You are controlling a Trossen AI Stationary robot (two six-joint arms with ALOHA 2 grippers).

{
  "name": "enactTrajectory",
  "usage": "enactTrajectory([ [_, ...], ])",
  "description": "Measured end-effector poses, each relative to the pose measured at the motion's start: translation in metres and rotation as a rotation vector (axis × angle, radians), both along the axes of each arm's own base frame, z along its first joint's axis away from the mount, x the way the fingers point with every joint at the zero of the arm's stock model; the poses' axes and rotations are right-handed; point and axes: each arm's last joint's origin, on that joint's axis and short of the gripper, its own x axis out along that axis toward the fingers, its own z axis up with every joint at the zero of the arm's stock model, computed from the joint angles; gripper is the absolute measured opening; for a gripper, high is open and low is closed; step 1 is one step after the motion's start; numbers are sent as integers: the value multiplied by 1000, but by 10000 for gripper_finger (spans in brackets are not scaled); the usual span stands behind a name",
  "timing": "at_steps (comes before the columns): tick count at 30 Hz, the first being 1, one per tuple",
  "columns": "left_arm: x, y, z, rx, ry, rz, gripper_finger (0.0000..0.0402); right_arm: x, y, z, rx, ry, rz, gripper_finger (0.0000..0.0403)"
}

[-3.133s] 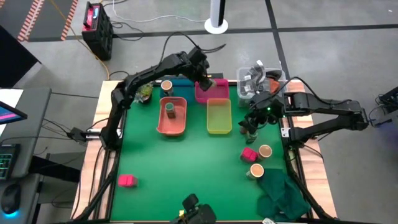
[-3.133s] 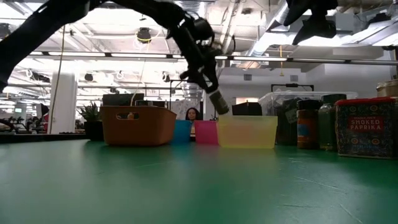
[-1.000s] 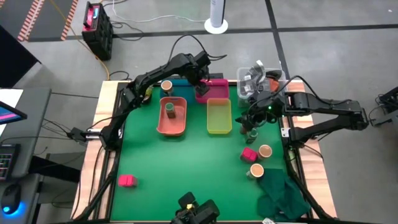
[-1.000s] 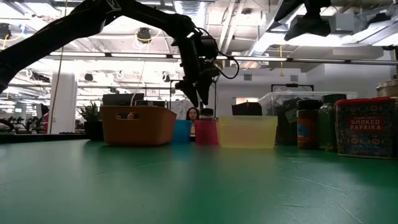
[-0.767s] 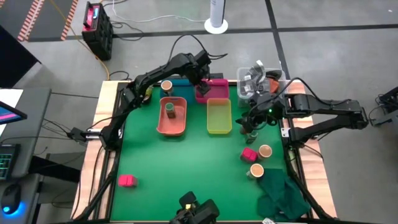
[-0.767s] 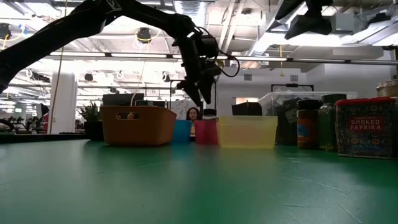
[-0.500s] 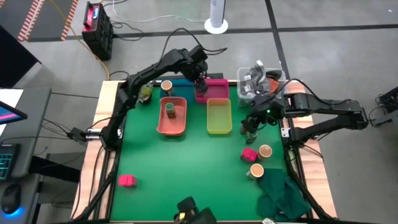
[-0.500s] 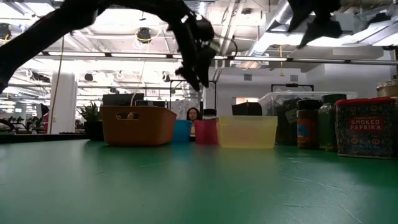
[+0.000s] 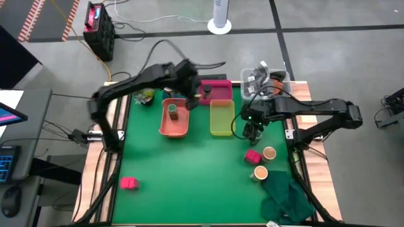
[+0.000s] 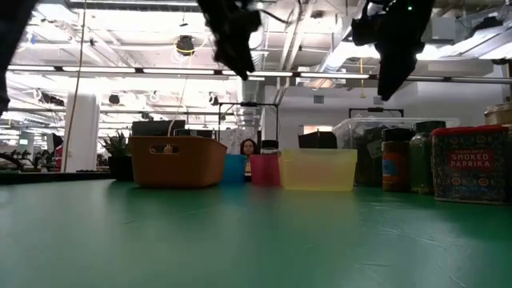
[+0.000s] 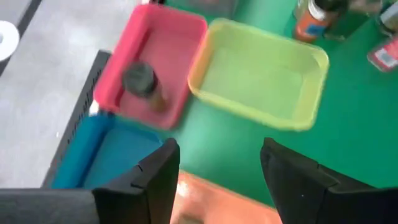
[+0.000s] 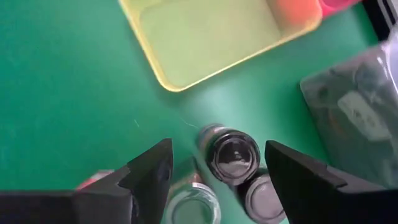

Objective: Sort spices by type
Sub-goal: Put the right black seasoning bottle into the red bin aligned with the other black seasoning bottle

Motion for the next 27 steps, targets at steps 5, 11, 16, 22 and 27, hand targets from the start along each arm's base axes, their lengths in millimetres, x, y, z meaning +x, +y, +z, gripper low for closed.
enactTrajectory([
  [5,-39,-35,1,15,-108,111,207,1,-3,0,-42,24,132,308],
  [11,-78,-57,22,-15,-262,263,207,0,-4,0,-53,45,187,385],
  [16,-93,-63,37,-41,-363,324,207,-1,-6,-1,2,42,184,383],
  [22,-93,-73,32,6,-282,301,207,-1,-20,0,-4,22,131,378],
  [27,-95,-80,27,76,-194,292,207,-2,-30,-12,-2,17,82,378],
])
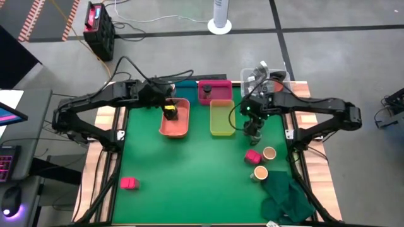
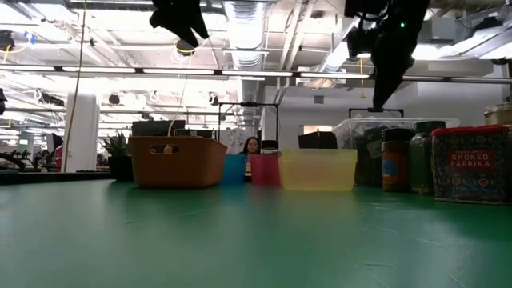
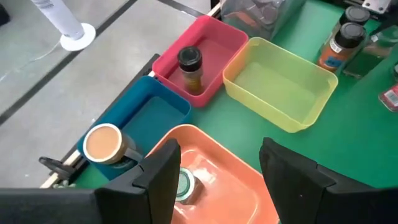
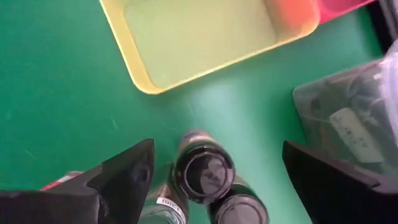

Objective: Sort spices by type
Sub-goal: Put the right black seasoning bottle into the red bin aligned with the other black seasoning bottle

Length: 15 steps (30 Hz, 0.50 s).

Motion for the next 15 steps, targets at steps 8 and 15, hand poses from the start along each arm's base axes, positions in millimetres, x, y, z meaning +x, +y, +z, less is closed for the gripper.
enactTrajectory([
  [8,-2,-1,-1,-2,14,3,207,-5,2,-27,52,49,0,378],
  [15,-1,-1,-1,-10,6,11,207,-10,3,-47,63,90,11,378],
])
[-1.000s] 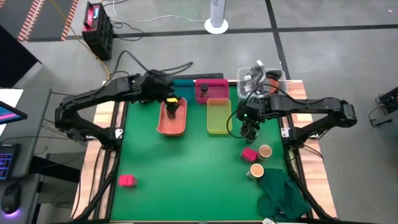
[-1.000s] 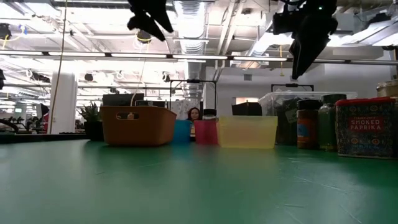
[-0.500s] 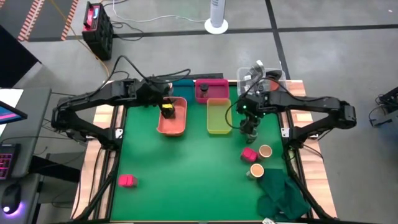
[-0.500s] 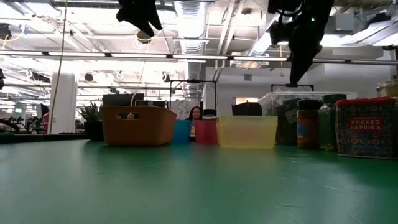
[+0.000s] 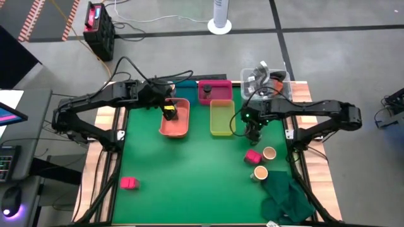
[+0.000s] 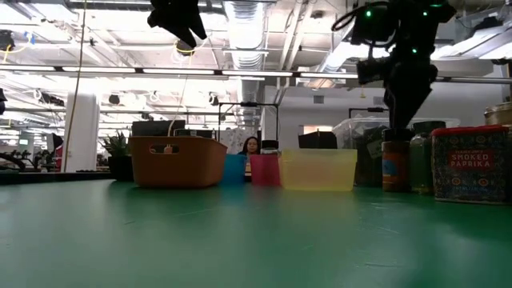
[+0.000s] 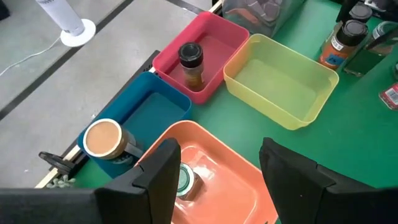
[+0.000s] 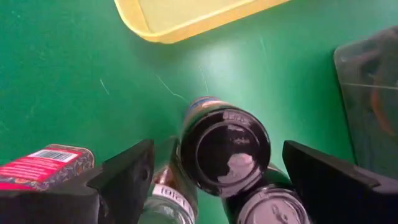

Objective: Sort spices by type
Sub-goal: Put the right black seasoning bottle into the red bin aligned with the other black seasoning bottle

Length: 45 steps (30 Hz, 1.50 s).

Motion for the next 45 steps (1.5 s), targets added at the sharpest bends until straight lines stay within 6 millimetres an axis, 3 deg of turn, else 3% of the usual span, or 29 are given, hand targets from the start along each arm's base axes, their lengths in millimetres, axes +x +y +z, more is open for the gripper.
enactTrajectory([
  [8,0,0,0,0,0,0,207,-1,0,-12,-6,-6,19,361],
  [19,0,0,0,-6,-4,3,207,2,0,-13,-14,-39,27,233],
  [25,0,0,0,-6,5,-5,207,11,-2,14,-28,-100,27,228],
  [33,6,-7,-11,52,14,-90,204,21,-8,75,-56,-243,-8,230],
  [37,10,-15,-37,31,-8,-129,202,31,-20,95,-89,-347,-39,230],
  [40,11,-19,-50,-10,-61,-119,201,47,-36,92,-117,-361,-50,230],
  [45,14,-32,-49,-41,-168,-136,201,80,-78,79,-146,-309,-79,231],
])
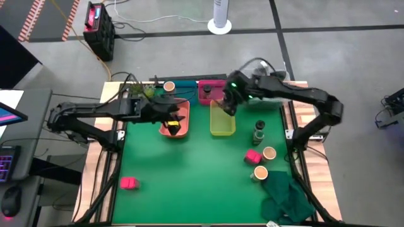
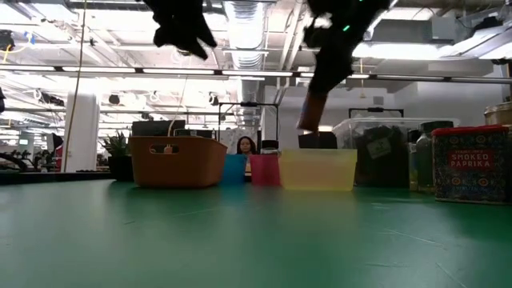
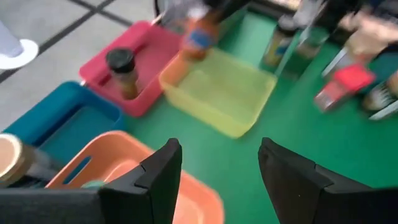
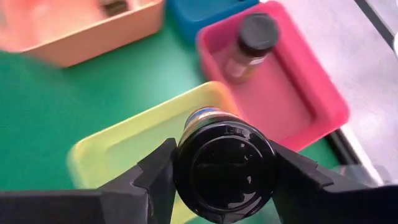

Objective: Sort spices by type
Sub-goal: Put the right black seasoning bottle into the red bin aligned with the other black seasoning bottle, then put the left red seasoning can into the yellow bin

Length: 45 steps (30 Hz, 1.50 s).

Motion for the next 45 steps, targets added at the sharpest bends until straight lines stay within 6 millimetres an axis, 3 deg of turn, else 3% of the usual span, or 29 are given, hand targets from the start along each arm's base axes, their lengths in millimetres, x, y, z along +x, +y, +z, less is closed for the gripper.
enactTrajectory([
  [8,1,-27,6,-65,-103,-5,201,33,-69,-20,0,68,-88,232],
  [16,1,-31,9,-169,-164,67,201,52,-105,-52,70,151,-60,232],
  [22,-1,-31,8,-153,-156,108,201,61,-110,-72,73,191,-16,246],
  [32,-2,-29,7,-139,-155,159,201,64,-111,-72,67,164,18,308],
  [35,-3,-28,6,-113,-154,204,201,57,-111,-62,69,166,11,327],
  [40,-3,-24,6,-80,-142,203,202,42,-101,-26,44,104,-15,351],
  [45,-3,-15,6,-25,-112,206,202,32,-73,9,27,49,3,356],
])
